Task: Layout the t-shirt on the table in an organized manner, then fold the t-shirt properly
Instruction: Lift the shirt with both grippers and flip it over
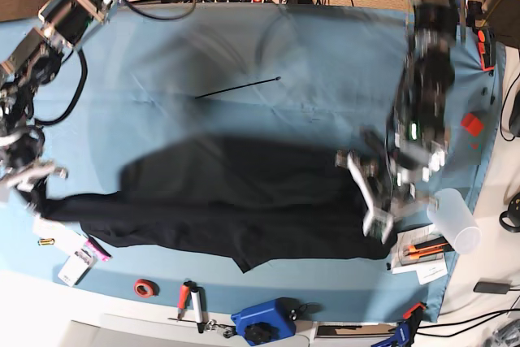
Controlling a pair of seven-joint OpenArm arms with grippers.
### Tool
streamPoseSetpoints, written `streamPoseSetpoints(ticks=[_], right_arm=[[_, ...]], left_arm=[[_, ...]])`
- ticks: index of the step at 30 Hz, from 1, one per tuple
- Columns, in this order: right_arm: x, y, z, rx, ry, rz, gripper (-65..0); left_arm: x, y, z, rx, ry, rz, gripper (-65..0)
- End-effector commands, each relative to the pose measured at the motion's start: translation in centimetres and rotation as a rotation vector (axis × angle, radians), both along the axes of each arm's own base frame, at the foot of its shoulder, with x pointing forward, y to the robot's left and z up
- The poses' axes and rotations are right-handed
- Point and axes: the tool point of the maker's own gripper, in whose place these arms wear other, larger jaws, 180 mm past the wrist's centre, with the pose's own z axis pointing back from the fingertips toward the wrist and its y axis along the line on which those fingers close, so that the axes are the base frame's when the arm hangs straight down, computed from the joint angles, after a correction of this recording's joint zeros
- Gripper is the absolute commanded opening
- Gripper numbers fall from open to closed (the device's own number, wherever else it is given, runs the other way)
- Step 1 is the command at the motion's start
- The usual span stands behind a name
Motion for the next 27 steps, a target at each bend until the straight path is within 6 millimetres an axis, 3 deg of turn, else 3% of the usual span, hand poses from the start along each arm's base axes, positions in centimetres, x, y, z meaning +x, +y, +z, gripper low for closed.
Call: streamPoseSetpoints(ticks=[1,8,11,13,15,19,20,21,27], right_arm=[[1.1,-1.0,3.8,-0.049,-0.098,-0.024,-65.0],[10.9,-1.2,7.2,-0.082,-0.09,0.017,-65.0],[14.7,-1.4,10.1,-0.036,-0.137,0.022,-65.0],[16.3,-1.5,13.4,0.008,-0.191,0.026,-65.0],[16.9,-1.6,18.0,0.031,-0.267,0.028,-65.0],[15.9,-1.0,28.1,0.093,-0.447,0.067,-65.0],[15.8,-0.9,28.5,0.112,-0.454,0.079,-65.0],[15.8,-0.7,28.5,0.128,-0.456,0.089,-65.0],[15.4,0.7,28.5,0.16,-0.407,0.154,-65.0]], left_arm=[[2.4,1.1,2.8,0.008,-0.076,0.028,-65.0],[11.8,3.0,8.9,-0.039,-0.154,0.039,-65.0],[14.9,4.5,12.1,-0.056,-0.171,0.077,-65.0],[16.4,5.4,14.9,-0.063,-0.191,0.1,-65.0],[17.4,6.3,18.7,-0.064,-0.239,0.12,-65.0],[17.6,9.1,27.6,-0.064,-0.35,0.163,-65.0],[17.4,9.6,29.4,-0.08,-0.361,0.168,-65.0],[17.1,10.1,30.1,-0.093,-0.353,0.169,-65.0],[15.1,11.8,26.7,-0.141,-0.129,0.14,-65.0]])
